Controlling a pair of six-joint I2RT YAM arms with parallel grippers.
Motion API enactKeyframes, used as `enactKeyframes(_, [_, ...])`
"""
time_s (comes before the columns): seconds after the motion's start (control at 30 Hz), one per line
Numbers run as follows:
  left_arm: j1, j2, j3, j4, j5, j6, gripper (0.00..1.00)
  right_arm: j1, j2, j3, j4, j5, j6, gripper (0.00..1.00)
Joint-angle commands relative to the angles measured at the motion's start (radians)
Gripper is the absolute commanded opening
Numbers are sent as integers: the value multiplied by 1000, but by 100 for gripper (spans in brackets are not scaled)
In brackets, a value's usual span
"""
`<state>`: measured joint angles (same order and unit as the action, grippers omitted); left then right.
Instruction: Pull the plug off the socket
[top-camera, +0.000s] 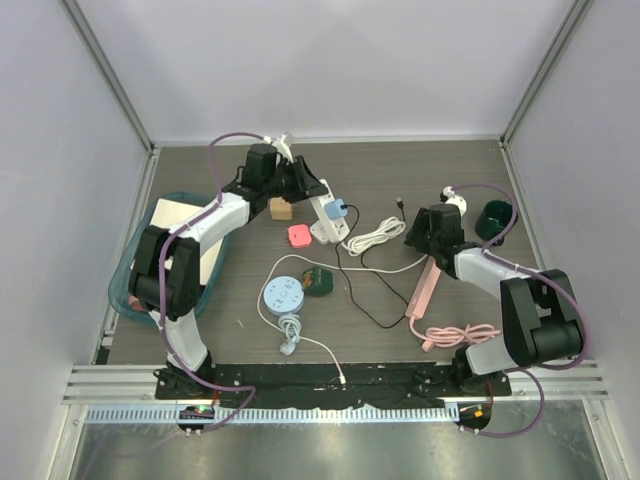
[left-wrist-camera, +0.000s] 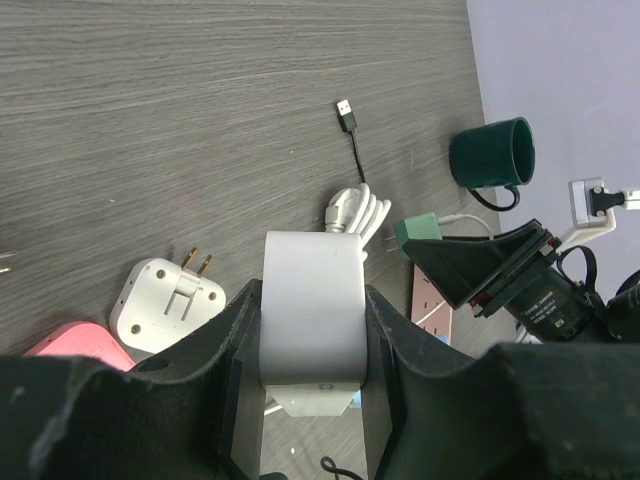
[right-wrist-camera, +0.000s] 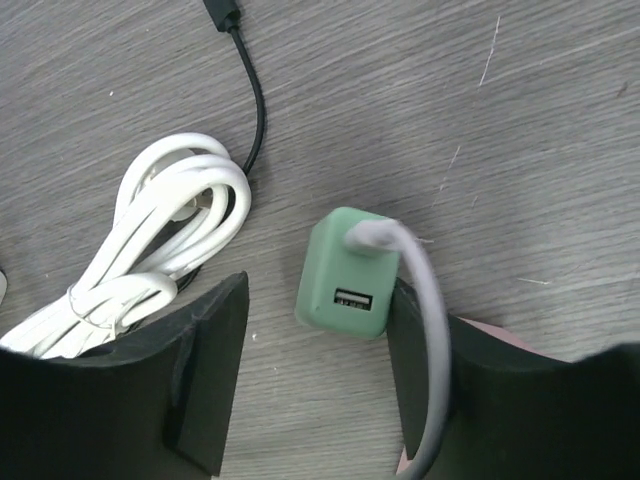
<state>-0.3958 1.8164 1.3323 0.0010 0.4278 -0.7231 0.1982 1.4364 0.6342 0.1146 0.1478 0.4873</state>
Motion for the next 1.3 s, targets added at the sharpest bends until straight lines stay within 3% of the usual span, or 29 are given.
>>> enactKeyframes(0.0, [6,-55,-2,90,52,-13,0,-9,10,84,-10,47,-12,64])
enactKeyframes(0.2, [6,-75,-30,77,61,1,0,-11,-42,180,-154,125,-33,75])
enactKeyframes(0.37, [6,-92,-41,62,78,10,0,-11,-117,234,-219,101,-38,96])
enactKeyframes(0.6, [6,-103,-44,45,118,17,0,23,-182,265,-100,-322,-39,96])
enactKeyframes(0.67, [6,-103,-44,42,132,17,0,47,-192,269,-55,-376,-29,95])
enactKeyframes(0.93, [8,-95,-47,36,154,21,0,271,-154,314,28,-338,-76,95])
enactKeyframes(1.27, [6,-97,-41,31,170,21,0,398,-19,406,-9,-209,-118,92])
